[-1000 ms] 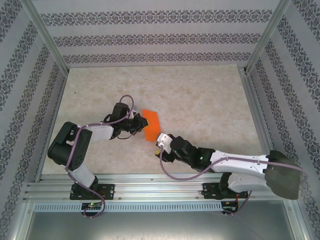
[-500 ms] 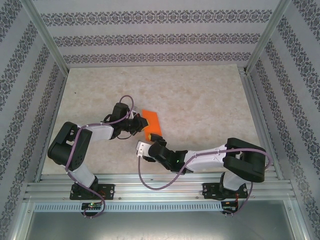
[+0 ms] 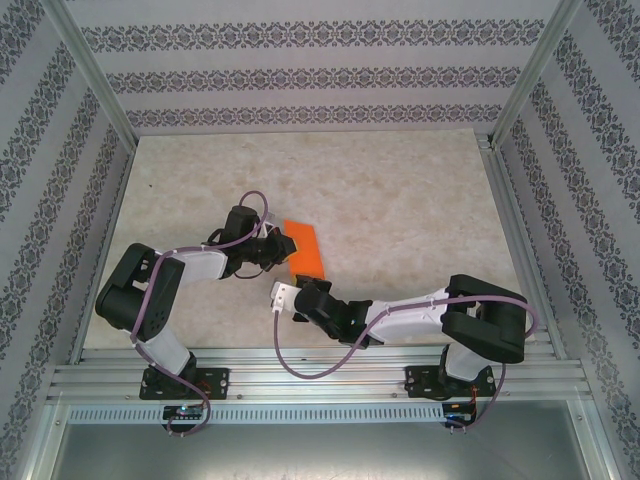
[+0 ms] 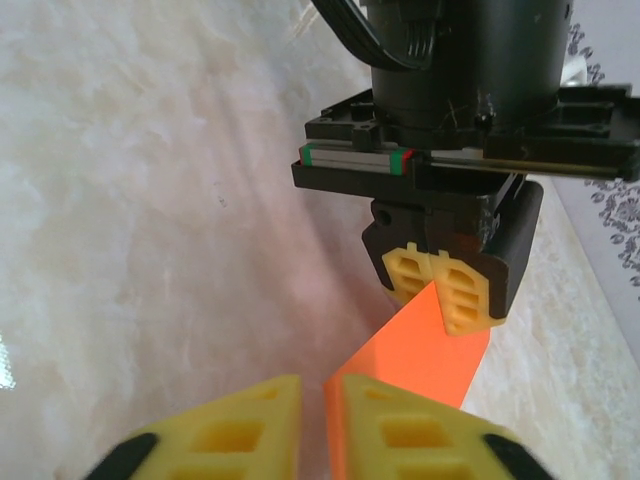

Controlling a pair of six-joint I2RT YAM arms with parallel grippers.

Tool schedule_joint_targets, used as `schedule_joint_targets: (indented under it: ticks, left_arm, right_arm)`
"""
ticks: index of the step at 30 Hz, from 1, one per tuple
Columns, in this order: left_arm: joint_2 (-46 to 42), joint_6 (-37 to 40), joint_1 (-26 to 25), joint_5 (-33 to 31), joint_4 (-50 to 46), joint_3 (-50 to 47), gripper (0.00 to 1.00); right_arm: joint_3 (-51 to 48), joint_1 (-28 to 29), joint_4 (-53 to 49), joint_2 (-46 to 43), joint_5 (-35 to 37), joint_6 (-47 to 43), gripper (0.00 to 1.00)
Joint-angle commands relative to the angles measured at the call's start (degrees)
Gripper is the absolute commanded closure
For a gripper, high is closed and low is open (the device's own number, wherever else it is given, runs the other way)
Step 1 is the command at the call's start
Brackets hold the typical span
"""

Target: Fold a paper plane with a square sheet of paper (fold left side to right side)

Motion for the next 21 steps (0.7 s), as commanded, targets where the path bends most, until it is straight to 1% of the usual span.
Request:
schedule_joint_targets:
  ticks: [1, 3, 8, 10, 11, 14, 15, 16, 17, 18, 21]
  left_arm:
    - [0.68, 0.3, -0.48, -0.07, -0.64, 0.56, 1.0]
    - [0.61, 0.63, -0.53, -0.07, -0.84, 0.46, 1.0]
    - [0.44, 1.88, -0.55, -0.11, -1.86, 0.38, 0.95]
    - [0.33, 2.59, -0.48, 0.13, -2.31, 0.28, 0.89]
    - [0.21, 3.49, -0.45, 0.24, -3.32, 0.54, 0.85]
    - [-0.92, 6.15, -0.45, -1.19, -7.07, 1.02, 0.81]
    - [-1.07, 7.01, -0.3, -1.24, -8.31, 1.35, 0.77]
    - [-1.15, 8.18, -0.19, -1.16, -9.7, 1.93, 0.71]
    - [-1.4, 9.83, -0.01, -1.27, -11.94, 2.57, 0.63]
    - [-1.83, 11.77, 0.39, -1.43, -14.56, 3.27, 0.59]
    - [-4.8, 16.67, 2.73, -2.64, -21.75, 4.46, 0.52]
  right_arm:
    - [1.95, -0.4, -1.66, 0.74, 0.08, 1.57, 0.92]
    - [2.11, -0.94, -2.38, 0.77, -0.11, 2.27, 1.0]
    - [2.38, -1.84, -4.06, 0.04, -1.53, 3.53, 1.0]
    - [2.4, -2.28, -4.58, -0.09, -1.92, 4.07, 1.0]
    - [2.33, -2.51, -4.63, -0.22, -2.39, 4.46, 1.0]
    - [2.39, -3.36, -5.46, -0.56, -3.91, 5.95, 1.0]
    - [2.39, -3.64, -5.7, -0.66, -4.6, 6.42, 1.0]
    - [2.42, -3.83, -5.98, -0.79, -5.18, 6.73, 1.0]
    - [2.61, -4.07, -6.69, -0.81, -6.02, 7.16, 1.0]
    - [2.82, -4.31, -7.31, -0.81, -6.37, 7.42, 1.0]
    - [2.92, -4.72, -8.02, -0.7, -7.14, 8.07, 1.0]
